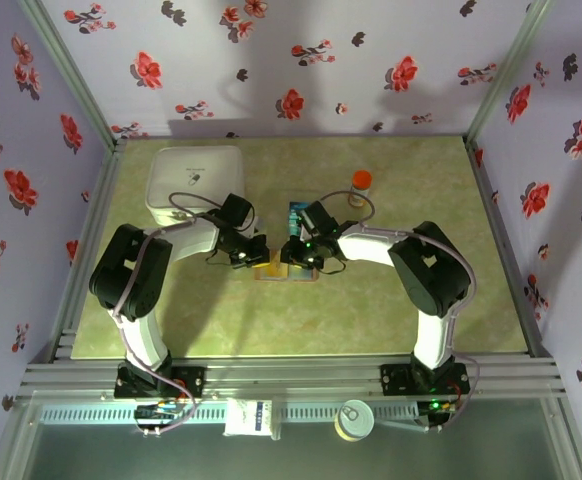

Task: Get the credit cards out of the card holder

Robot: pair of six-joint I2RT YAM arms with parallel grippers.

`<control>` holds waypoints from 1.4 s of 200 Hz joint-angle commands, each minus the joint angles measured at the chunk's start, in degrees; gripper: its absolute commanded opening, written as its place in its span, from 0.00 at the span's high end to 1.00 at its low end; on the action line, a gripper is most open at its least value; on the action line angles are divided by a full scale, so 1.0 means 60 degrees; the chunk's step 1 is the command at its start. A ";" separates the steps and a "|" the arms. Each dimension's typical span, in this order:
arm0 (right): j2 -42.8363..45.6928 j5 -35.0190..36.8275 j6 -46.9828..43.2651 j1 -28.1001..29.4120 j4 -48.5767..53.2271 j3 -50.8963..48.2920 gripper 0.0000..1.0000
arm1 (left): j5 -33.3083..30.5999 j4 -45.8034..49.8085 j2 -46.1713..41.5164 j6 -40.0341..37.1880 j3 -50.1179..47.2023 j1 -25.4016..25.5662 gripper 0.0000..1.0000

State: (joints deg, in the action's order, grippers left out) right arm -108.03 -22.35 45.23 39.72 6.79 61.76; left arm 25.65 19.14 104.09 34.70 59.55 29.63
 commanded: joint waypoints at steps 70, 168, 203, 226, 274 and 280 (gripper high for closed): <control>0.0056 -0.0706 0.0642 -0.0073 -0.1158 -0.0375 0.80 | -0.0107 0.0145 0.0040 -0.0059 -0.0096 -0.0014 0.99; 0.0668 -0.0085 0.0240 -0.0362 -0.0354 -0.0792 0.89 | -0.0134 0.0151 -0.0079 -0.0126 -0.0269 -0.0162 0.99; 0.1002 0.0145 -0.0062 -0.0410 0.0202 -0.0743 0.89 | -0.0115 0.0095 -0.0079 -0.0088 -0.0301 -0.0162 0.99; 0.1144 0.0278 -0.0292 -0.0412 0.0593 -0.0589 0.90 | -0.0087 0.0089 -0.0065 -0.0070 -0.0286 -0.0162 0.99; 0.1193 0.0296 -0.0633 -0.0485 0.1077 -0.0355 0.92 | 0.0030 -0.0031 -0.0174 0.0009 -0.0321 -0.0177 0.99; 0.1111 0.0081 -0.0580 -0.0497 0.0927 -0.0343 0.92 | 0.0113 -0.0121 -0.0240 0.0046 -0.0339 -0.0177 0.99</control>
State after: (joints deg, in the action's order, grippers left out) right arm -102.10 -22.72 43.44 37.74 9.13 58.67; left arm 26.15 18.24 104.07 34.74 59.05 29.19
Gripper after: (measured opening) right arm 0.083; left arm 0.044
